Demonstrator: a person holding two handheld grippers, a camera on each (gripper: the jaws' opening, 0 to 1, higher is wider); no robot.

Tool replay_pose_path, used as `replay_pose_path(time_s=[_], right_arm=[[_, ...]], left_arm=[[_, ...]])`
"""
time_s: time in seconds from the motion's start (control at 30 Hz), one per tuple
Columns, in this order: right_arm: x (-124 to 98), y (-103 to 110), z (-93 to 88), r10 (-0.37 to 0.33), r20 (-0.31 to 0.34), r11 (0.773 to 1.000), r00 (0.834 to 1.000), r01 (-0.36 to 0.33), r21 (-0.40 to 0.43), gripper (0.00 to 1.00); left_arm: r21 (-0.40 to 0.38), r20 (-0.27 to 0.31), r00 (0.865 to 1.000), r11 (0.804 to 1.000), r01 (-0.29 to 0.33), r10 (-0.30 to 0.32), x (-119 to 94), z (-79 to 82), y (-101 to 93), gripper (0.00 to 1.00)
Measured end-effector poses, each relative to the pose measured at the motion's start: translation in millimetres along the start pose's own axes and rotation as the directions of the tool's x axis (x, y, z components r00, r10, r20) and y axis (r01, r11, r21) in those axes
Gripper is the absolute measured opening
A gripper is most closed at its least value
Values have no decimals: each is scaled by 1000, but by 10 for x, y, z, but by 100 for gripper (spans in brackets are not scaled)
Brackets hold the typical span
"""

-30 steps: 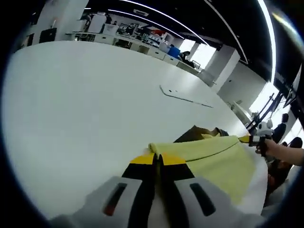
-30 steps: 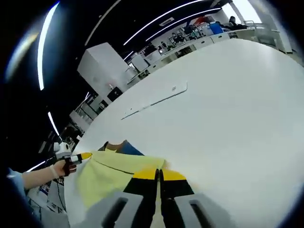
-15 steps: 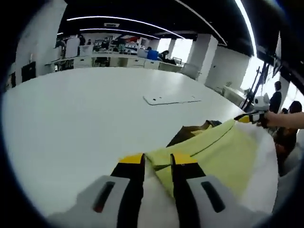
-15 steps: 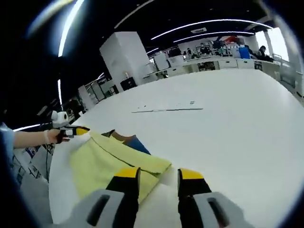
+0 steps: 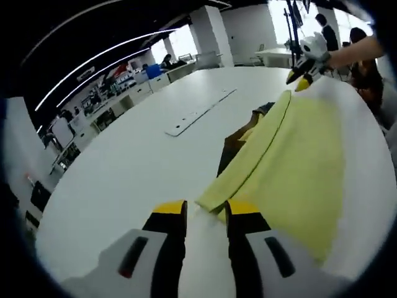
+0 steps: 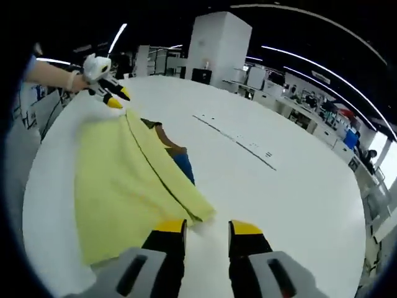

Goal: Fold the garment on the visible template until the final outline fits inside the template.

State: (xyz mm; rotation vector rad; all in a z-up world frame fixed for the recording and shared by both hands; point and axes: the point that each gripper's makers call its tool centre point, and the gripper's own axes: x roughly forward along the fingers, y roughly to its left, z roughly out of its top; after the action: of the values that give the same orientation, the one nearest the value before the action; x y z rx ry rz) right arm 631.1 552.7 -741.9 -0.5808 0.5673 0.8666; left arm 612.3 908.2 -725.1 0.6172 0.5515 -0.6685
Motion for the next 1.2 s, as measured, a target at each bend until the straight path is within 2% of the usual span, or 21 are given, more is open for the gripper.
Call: replay_pose_path(time_s=[0.03, 0.1, 0.17, 0.2, 0.27, 0.37, 0.43, 0.47, 0.6, 0.7, 0.73, 0.77, 0.8, 0.83, 0.87, 0.9, 0.97, 1.0, 1.03, 1.07, 1.2], right_arm=[[16, -2, 4, -4, -6, 999, 1000, 4, -36, 22], [37, 4, 2, -4, -19, 996, 1000, 3, -87, 21], [63, 3, 16, -15, -28, 984, 1000, 10, -176, 20], [81, 16, 15, -13, -38, 972, 999, 4, -233, 19], [108, 21, 5, -25, -54, 952, 998, 7, -307, 18], [148, 73, -37, -10, -84, 930, 996, -21, -367, 17], [161, 82, -61, -19, -101, 903, 995, -27, -429, 15], [166, 80, -62, -27, -102, 896, 994, -21, -444, 14], [171, 98, -54, -23, -97, 895, 995, -23, -446, 12], [175, 76, -58, -36, -101, 875, 994, -18, -483, 12], [176, 77, -59, -34, -100, 875, 994, -19, -484, 12], [178, 75, -61, -33, -101, 874, 994, -20, -485, 12], [180, 68, -65, -35, -103, 870, 994, -20, -493, 12], [181, 61, -67, -39, -104, 862, 994, -19, -506, 12], [183, 56, -68, -42, -105, 856, 994, -18, -516, 12], [181, 59, -65, -45, -104, 854, 994, -15, -519, 12], [184, 59, -57, -48, -101, 849, 994, -13, -528, 11], [190, 51, -53, -53, -100, 843, 994, -9, -538, 11], [191, 52, -50, -55, -100, 841, 994, -8, -540, 11], [193, 47, -46, -58, -99, 840, 993, -5, -543, 10], [205, 30, -5, -68, -83, 832, 994, 11, -555, 8]], left_arm=[[59, -25, 1000, 998, 1, 0, 13, -21, -1, 22], [130, -44, 999, 992, 8, -2, 32, -31, -11, 21], [206, -56, 998, 979, 9, 2, 50, -30, -16, 22], [258, -67, 998, 966, 3, 15, 56, -32, -4, 22], [313, -76, 997, 950, 4, 20, 73, -31, -5, 21], [384, -95, 995, 923, 15, 23, 102, -58, -13, 19], [384, -104, 994, 923, 25, 17, 118, -81, -34, 19], [405, -110, 994, 914, 27, 20, 124, -88, -31, 19], [474, -134, 991, 879, 53, 13, 158, -121, -73, 18], [535, -145, 989, 843, 58, 24, 190, -133, -80, 18], [543, -148, 989, 837, 59, 26, 195, -134, -85, 17], [571, -154, 988, 818, 62, 33, 202, -129, -79, 17], [583, -152, 988, 810, 60, 36, 205, -123, -82, 17], [622, -157, 986, 780, 58, 52, 208, -115, -56, 17], [626, -160, 986, 777, 60, 52, 211, -118, -64, 17], [619, -162, 986, 783, 63, 48, 217, -121, -73, 16], [646, -197, 978, 760, 74, 72, 221, -160, -29, 15], [657, -196, 978, 749, 80, 68, 228, -156, -32, 15], [657, -181, 982, 750, 77, 58, 235, -130, -42, 13], [643, -179, 982, 762, 73, 57, 234, -122, -35, 12], [653, -183, 981, 753, 77, 58, 243, -138, -47, 11]])
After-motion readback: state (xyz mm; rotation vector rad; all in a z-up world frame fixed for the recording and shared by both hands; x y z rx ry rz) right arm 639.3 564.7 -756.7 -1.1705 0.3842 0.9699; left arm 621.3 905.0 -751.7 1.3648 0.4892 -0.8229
